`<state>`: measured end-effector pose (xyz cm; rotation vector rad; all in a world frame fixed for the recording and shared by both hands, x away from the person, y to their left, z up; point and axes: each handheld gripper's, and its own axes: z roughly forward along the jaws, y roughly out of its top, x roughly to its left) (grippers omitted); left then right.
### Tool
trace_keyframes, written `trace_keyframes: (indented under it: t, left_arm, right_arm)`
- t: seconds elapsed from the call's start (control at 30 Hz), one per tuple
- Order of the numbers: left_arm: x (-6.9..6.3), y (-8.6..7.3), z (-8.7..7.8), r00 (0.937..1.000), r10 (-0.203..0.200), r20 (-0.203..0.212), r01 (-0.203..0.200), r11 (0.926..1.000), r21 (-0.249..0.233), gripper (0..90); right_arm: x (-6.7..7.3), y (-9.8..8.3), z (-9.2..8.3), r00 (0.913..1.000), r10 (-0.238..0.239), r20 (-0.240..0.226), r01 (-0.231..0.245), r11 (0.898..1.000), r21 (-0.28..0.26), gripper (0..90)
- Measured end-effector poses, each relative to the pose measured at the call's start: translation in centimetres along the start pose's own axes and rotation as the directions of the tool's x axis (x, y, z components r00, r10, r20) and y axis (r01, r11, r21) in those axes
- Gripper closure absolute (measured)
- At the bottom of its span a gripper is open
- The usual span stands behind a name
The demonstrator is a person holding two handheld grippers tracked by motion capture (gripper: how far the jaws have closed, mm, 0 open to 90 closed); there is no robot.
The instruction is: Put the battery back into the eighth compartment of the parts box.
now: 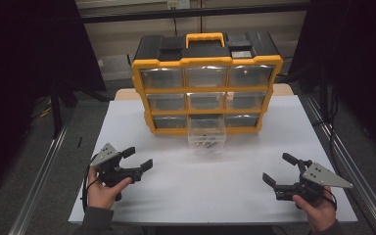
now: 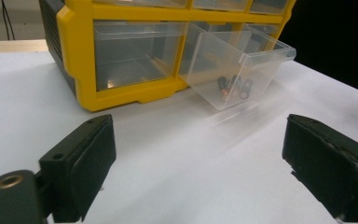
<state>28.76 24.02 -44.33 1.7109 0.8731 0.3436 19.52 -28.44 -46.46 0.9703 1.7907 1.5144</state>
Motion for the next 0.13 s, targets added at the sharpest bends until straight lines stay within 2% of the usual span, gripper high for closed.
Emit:
trace_keyframes:
  t: [0.07,0.1,0.13]
  left_arm:
    - [0.02,-0.39,-0.23,1.0,-0.004,0.001,0.004,0.9999,-0.012,8.4]
    - [0.16,-0.53,-0.35,0.9995,0.004,0.03,-0.004,0.9999,-0.01,6.9]
    - [0.09,-0.66,-0.43,0.9998,0.01,0.017,-0.01,0.9999,-0.008,6.1]
  right_arm:
    - [-0.02,0.0,-0.02,1.0,0.0,-0.001,0.0,1.0,0.0,3.4]
    - [-0.02,0.01,-0.01,1.0,0.0,-0.001,0.0,1.0,-0.001,3.4]
    - [-0.03,0.0,0.04,1.0,0.0,0.001,0.0,1.0,-0.002,3.4]
